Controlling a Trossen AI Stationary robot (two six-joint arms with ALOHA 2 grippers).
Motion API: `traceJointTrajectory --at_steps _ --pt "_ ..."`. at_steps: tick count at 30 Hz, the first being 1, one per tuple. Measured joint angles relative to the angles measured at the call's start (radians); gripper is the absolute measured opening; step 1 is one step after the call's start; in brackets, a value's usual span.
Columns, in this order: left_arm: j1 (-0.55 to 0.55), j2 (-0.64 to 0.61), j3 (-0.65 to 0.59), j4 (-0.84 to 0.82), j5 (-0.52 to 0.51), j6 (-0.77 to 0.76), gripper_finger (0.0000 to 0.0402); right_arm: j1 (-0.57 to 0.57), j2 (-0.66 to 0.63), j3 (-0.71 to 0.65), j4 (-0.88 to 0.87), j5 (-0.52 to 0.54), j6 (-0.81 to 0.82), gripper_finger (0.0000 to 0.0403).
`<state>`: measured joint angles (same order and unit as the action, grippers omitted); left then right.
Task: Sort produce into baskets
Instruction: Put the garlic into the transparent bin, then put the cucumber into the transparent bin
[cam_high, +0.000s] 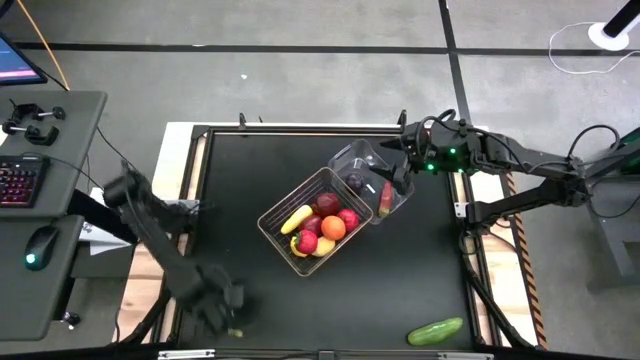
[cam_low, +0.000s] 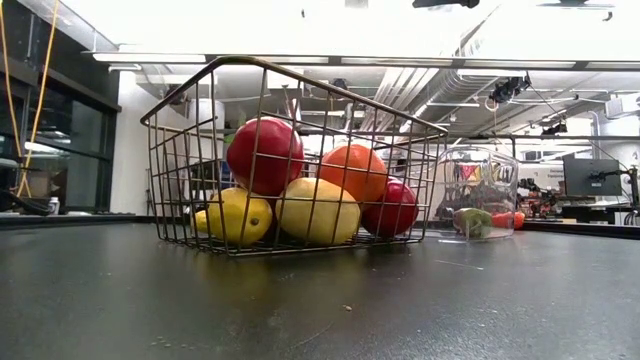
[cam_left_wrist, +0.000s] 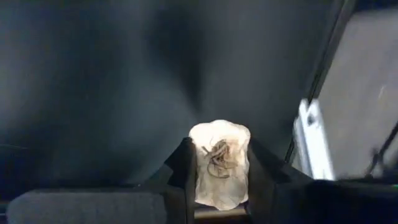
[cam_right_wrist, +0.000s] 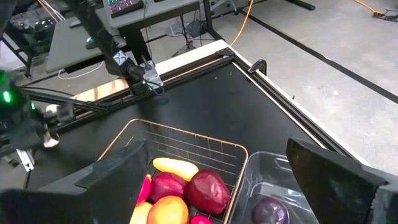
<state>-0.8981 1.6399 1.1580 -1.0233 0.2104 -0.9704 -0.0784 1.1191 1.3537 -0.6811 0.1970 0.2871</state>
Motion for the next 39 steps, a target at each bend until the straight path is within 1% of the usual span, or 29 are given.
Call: traceJointTrajectory --at_steps 4,5,8,10,11,13,16,19,22,26,28,32,35,39 --pt "0.124 -0.194 0.028 -0.039 -0.197 0.055 0.0070 0.000 0.000 0.000 0.000 0.000 0.006 0.0372" --pt "0.163 -0.239 0.033 -0.030 -0.253 0.077 0.0078 0.000 0.000 0.000 0.000 0.000 0.010 0.0372" --pt "0.300 -0.335 0.055 0.011 -0.412 0.185 0.0123 0.000 0.000 0.000 0.000 0.006 0.029 0.0372" --pt "0.409 -0.364 0.063 0.077 -0.493 0.306 0.0150 0.000 0.000 0.000 0.000 0.017 0.045 0.0372" --pt "0.467 -0.368 0.064 0.134 -0.514 0.376 0.0159 0.000 0.000 0.000 0.001 0.027 0.053 0.0372" --pt "0.585 -0.358 0.064 0.264 -0.516 0.520 0.0169 0.000 0.000 0.000 0.001 0.042 0.077 0.0372" --pt "0.739 -0.294 0.064 0.495 -0.476 0.700 0.0172 0.000 0.000 0.000 0.005 0.059 0.111 0.0372" --pt "0.859 -0.204 0.076 0.708 -0.436 0.833 0.0172 0.000 0.000 0.000 0.005 0.065 0.138 0.0372" --pt "0.949 -0.099 0.134 0.846 -0.387 0.918 0.0175 0.000 0.000 0.000 0.006 0.066 0.161 0.0372" --pt "1.028 0.054 0.260 0.862 -0.311 0.972 0.0191 0.000 0.000 0.000 0.007 0.069 0.173 0.0372" --pt "1.050 0.119 0.323 0.849 -0.281 0.979 0.0206 0.000 0.000 0.000 0.006 0.093 0.184 0.0372" --pt "1.077 0.221 0.441 0.774 -0.266 0.959 0.0243 0.000 0.000 0.000 0.005 0.138 0.184 0.0372" --pt "1.087 0.257 0.499 0.693 -0.266 0.956 0.0271 0.000 0.000 0.000 0.003 0.160 0.179 0.0372" --pt "1.092 0.237 0.538 0.582 -0.266 0.969 0.0292 0.000 0.000 0.000 -0.056 0.169 0.180 0.0372"
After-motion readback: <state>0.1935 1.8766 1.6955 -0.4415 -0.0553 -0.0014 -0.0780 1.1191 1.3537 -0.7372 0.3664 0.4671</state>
